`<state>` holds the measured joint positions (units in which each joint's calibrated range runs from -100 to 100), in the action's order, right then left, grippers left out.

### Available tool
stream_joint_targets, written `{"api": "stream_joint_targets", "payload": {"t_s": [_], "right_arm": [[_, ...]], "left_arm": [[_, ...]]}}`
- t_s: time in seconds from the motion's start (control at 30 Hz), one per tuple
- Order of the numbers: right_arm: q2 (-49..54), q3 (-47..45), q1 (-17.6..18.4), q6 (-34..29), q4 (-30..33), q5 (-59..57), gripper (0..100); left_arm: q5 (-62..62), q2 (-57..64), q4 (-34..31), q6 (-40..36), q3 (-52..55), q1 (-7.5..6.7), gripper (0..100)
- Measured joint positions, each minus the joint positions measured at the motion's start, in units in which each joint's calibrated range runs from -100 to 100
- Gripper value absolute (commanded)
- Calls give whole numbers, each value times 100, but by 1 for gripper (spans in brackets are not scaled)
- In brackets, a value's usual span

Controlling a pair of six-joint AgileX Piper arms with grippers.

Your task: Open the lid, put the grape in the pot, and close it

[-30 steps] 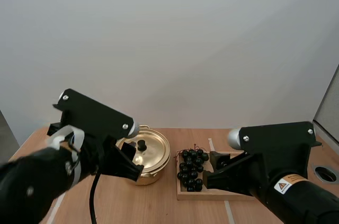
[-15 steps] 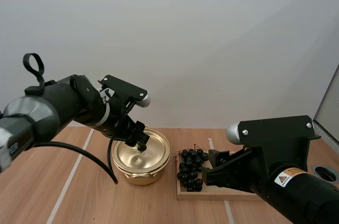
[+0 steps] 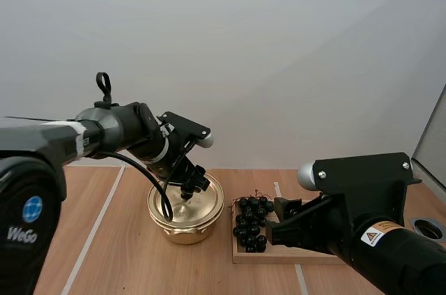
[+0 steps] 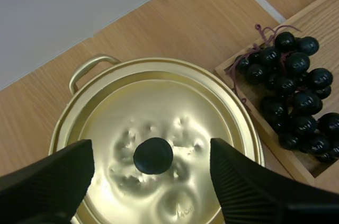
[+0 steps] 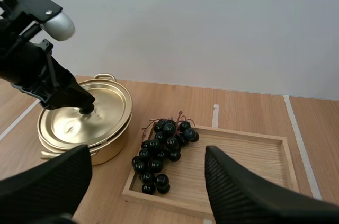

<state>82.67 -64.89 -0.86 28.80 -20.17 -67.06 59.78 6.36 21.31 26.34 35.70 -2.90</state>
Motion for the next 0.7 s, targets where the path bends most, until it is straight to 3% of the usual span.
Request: {"api": "stream_joint_targets", "payload": {"t_s": [0.53,0.57,0.63,0.67,0.7], "right_arm": [[0,0,0,0,0,0,100],[0,0,0,0,0,0,100],[0,0,0,0,0,0,100],[0,0,0,0,0,0,100],[0,0,0,0,0,0,100]], "left_arm": [[-19,-486,0,0,-75,0,100],[-3,-486,0,0,-75,0,93],[-3,-488,0,0,-75,0,58],[-3,-488,0,0,-75,0,48],[32,-488,0,0,-75,0,26]]}}
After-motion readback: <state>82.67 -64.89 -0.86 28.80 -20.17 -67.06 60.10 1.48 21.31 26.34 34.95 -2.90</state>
